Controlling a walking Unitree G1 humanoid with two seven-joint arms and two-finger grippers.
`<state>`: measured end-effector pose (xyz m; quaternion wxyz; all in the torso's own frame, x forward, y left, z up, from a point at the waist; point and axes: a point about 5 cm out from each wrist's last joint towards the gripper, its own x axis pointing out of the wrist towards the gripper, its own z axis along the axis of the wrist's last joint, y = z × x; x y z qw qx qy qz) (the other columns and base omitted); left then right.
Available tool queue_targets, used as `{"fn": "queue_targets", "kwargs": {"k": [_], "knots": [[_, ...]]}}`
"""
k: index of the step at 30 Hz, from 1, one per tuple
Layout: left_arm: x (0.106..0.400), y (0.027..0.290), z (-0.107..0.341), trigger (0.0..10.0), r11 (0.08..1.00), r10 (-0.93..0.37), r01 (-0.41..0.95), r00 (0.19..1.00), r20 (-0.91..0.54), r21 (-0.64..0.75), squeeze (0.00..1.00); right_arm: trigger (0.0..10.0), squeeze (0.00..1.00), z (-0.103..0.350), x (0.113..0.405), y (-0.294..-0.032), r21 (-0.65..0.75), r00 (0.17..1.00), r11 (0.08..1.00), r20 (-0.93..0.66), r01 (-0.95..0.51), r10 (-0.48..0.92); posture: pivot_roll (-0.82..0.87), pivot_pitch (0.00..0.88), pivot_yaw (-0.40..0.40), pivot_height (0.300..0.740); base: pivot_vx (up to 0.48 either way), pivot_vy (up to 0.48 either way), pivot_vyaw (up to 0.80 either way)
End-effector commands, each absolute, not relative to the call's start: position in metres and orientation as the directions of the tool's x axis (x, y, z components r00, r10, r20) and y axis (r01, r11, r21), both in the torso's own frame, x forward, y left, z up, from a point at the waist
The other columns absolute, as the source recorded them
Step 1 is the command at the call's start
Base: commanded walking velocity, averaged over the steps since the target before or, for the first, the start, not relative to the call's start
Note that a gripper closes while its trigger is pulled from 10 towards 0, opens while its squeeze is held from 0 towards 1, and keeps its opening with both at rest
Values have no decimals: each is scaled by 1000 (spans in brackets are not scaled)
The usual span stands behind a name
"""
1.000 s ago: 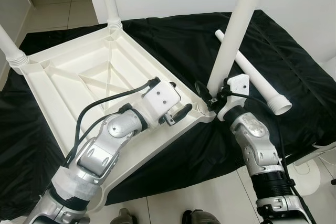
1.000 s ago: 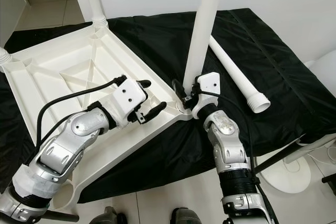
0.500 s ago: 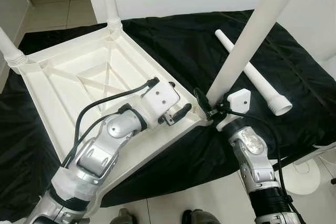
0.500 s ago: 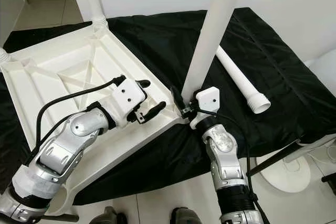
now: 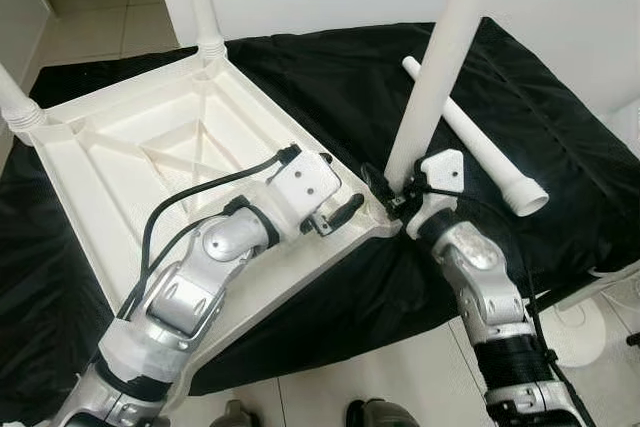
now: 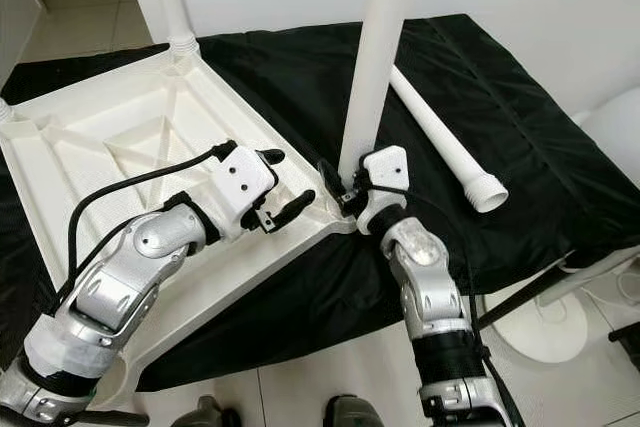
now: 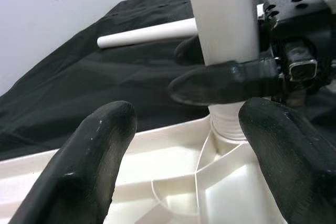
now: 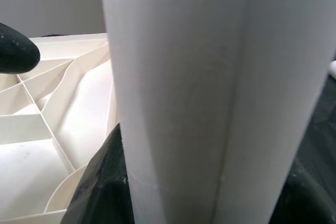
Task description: Building children table
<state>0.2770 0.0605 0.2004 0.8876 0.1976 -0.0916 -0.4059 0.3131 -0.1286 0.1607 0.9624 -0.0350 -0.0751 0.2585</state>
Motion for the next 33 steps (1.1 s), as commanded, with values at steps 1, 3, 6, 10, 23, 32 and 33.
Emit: {"fn": "queue_targets", "kwargs": {"k": [1, 3, 6, 10, 23, 32, 33], "knots": [[278, 61, 200, 10000, 587, -754, 680, 657, -9, 439, 0, 10000, 0, 135, 312, -124, -45, 851, 849, -13, -526, 526, -45, 113, 39, 740, 0, 0, 0], [278, 61, 200, 10000, 589, -752, 678, 659, -8, 440, 0, 10000, 0, 135, 314, -124, -57, 853, 852, -10, -521, 521, -45, 113, 39, 740, 0, 0, 0], [278, 62, 201, 10000, 592, -749, 674, 662, -6, 441, 0, 10000, 0, 133, 313, -124, -59, 857, 855, -15, -514, 515, -41, 113, 36, 740, 0, 0, 0], [278, 64, 200, 10000, 596, -745, 670, 667, -7, 443, 0, 10000, 0, 132, 312, -124, -55, 870, 869, -12, -492, 492, -38, 115, 32, 740, 0, 0, 0], [269, 57, 199, 10000, 550, -799, 731, 602, -1, 404, 0, 10000, 0, 130, 316, -108, 46, 998, 999, 53, -22, 19, -46, 110, 35, 740, 0, 0, 0], [263, 56, 193, 10000, 506, -832, 780, 554, -30, 368, 0, 10000, 0, 133, 317, -97, 52, 998, 999, 61, 14, -17, -50, 108, 30, 740, 0, 0, 0], [263, 56, 191, 10000, 505, -832, 782, 554, -37, 364, 0, 10000, 0, 135, 317, -97, 41, 997, 999, 76, 17, -20, -48, 107, 27, 740, 0, 0, 0]]}}
